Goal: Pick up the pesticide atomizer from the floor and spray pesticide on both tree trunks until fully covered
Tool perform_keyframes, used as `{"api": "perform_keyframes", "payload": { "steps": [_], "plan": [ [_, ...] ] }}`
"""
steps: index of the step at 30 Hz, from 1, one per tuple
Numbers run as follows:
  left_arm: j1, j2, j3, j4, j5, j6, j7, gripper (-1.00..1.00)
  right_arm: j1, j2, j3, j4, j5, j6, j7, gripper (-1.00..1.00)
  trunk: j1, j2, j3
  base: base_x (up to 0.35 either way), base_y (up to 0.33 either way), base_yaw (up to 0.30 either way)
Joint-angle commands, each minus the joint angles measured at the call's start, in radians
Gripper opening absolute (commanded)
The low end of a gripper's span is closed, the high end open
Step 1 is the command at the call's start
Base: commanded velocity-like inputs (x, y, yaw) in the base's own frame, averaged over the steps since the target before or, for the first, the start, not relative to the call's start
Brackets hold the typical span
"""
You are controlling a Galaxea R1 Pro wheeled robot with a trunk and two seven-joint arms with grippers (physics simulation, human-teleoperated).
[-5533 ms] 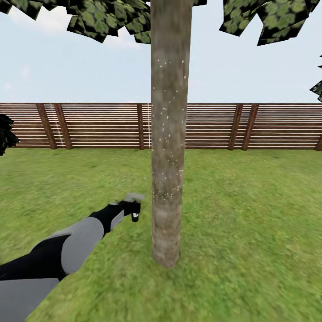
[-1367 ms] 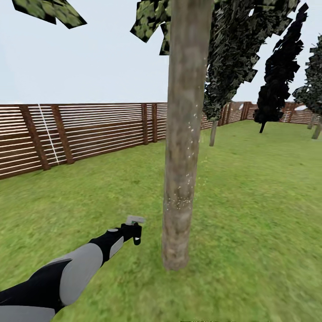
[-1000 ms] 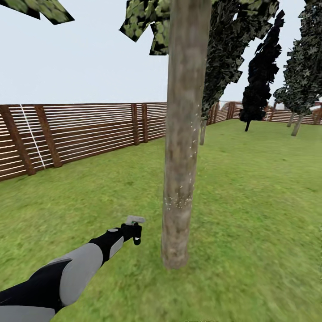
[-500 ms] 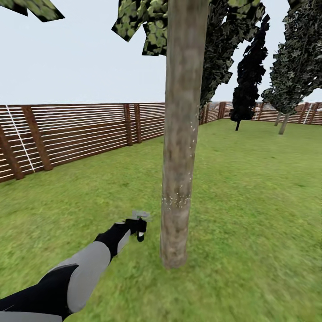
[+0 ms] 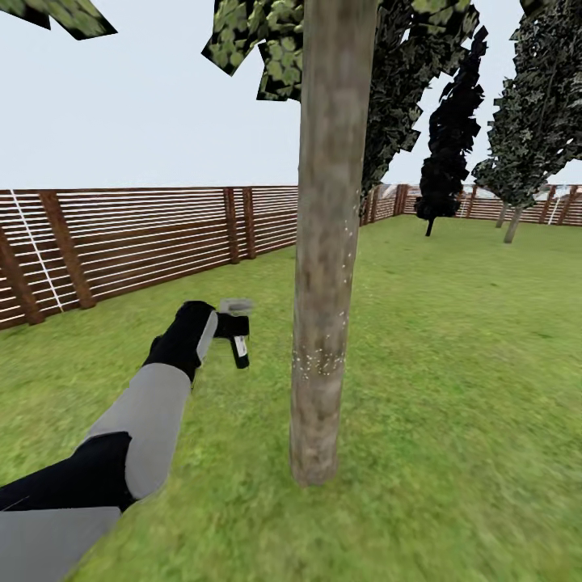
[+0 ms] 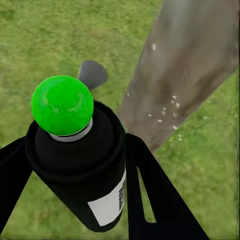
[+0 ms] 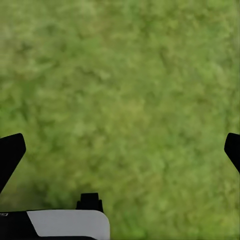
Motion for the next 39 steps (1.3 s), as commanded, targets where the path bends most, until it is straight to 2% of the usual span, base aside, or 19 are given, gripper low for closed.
{"api": "perform_keyframes", "payload": {
  "steps": [1, 2, 4, 5, 6, 8, 16, 19, 21, 22, 23, 25, 27, 31, 32, 39],
  "plan": [
    [-0.047, -0.001, 0.007, 0.000, -0.008, 0.033, -0.009, -1.00, -0.002, 0.000, 0.002, 0.005, 0.005, -0.006, -0.004, 1.00, 0.000, -0.002, -0.002, 0.000, 0.000, 0.000],
    [-0.101, -0.001, 0.007, 0.005, 0.000, 0.062, -0.010, -1.00, -0.002, 0.000, 0.002, 0.005, 0.005, -0.006, -0.004, 1.00, 0.000, -0.002, -0.002, 0.000, 0.000, 0.000],
    [-0.141, -0.001, 0.007, 0.006, 0.019, 0.112, -0.012, -1.00, -0.002, 0.000, 0.002, 0.005, 0.005, -0.006, -0.004, 1.00, 0.000, -0.002, -0.002, 0.000, 0.000, 0.000],
    [-0.166, -0.001, 0.007, 0.005, 0.043, 0.137, -0.013, -1.00, -0.002, 0.000, 0.002, 0.005, 0.005, -0.006, -0.004, 1.00, 0.000, -0.002, -0.002, 0.000, 0.000, 0.000],
    [-0.193, -0.001, 0.007, 0.005, 0.064, 0.150, -0.014, -1.00, -0.002, 0.000, 0.002, 0.005, 0.005, -0.006, -0.004, 1.00, 0.000, -0.002, -0.002, 0.000, 0.000, 0.000],
    [-0.253, -0.001, 0.007, 0.006, 0.081, 0.161, -0.016, -1.00, -0.002, 0.000, 0.002, 0.006, 0.005, -0.006, -0.004, 1.00, 0.000, -0.002, -0.002, 0.000, 0.000, 0.000],
    [-0.382, -0.001, 0.007, 0.003, 0.087, 0.165, -0.016, -1.00, -0.002, 0.000, 0.002, 0.007, 0.005, -0.006, -0.004, 1.00, 0.000, -0.002, -0.002, 0.000, 0.000, 0.000],
    [-0.473, -0.001, 0.007, 0.035, 0.087, 0.165, -0.016, -1.00, -0.002, 0.000, 0.002, 0.006, 0.005, -0.006, -0.004, 1.00, 0.000, -0.002, -0.002, 0.000, 0.000, 0.000],
    [-0.511, -0.001, 0.007, 0.050, 0.087, 0.165, -0.017, -1.00, -0.002, 0.000, 0.002, 0.006, 0.005, -0.006, -0.004, 1.00, 0.000, -0.002, -0.002, 0.000, 0.000, 0.000],
    [-0.528, -0.001, 0.008, 0.056, 0.107, 0.165, -0.039, -1.00, -0.002, 0.000, 0.002, 0.007, 0.005, -0.006, -0.004, 1.00, 0.000, -0.002, -0.002, 0.000, 0.000, 0.000],
    [-0.533, -0.001, 0.008, 0.058, 0.145, 0.165, -0.087, -1.00, -0.002, 0.000, 0.002, 0.007, 0.005, -0.006, -0.004, 1.00, 0.000, -0.002, -0.002, 0.000, 0.000, 0.000],
    [-0.537, -0.001, 0.007, 0.058, 0.184, 0.164, -0.142, -1.00, -0.002, 0.000, 0.002, 0.007, 0.005, -0.006, -0.004, 1.00, 0.000, -0.002, -0.002, 0.000, 0.000, 0.000],
    [-0.538, -0.001, 0.007, 0.056, 0.198, 0.164, -0.162, -1.00, -0.002, 0.000, 0.002, 0.007, 0.005, -0.006, -0.004, 1.00, 0.000, -0.002, -0.002, 0.000, 0.000, 0.000],
    [-0.541, -0.001, 0.007, 0.056, 0.208, 0.164, -0.219, -1.00, -0.002, 0.000, 0.003, 0.008, 0.005, -0.006, -0.004, 1.00, 0.000, -0.002, -0.002, 0.000, 0.000, 0.000],
    [-0.542, -0.001, 0.007, 0.058, 0.208, 0.164, -0.250, -1.00, -0.002, 0.000, 0.003, 0.008, 0.005, -0.006, -0.004, 1.00, 0.000, -0.002, -0.002, 0.000, 0.000, 0.000],
    [-0.542, -0.001, 0.009, 0.062, 0.208, 0.163, -0.273, -1.00, -0.002, 0.000, 0.002, 0.008, 0.005, -0.006, -0.004, 1.00, 0.000, -0.002, -0.002, 0.000, 0.000, 0.000]
  ]
}}
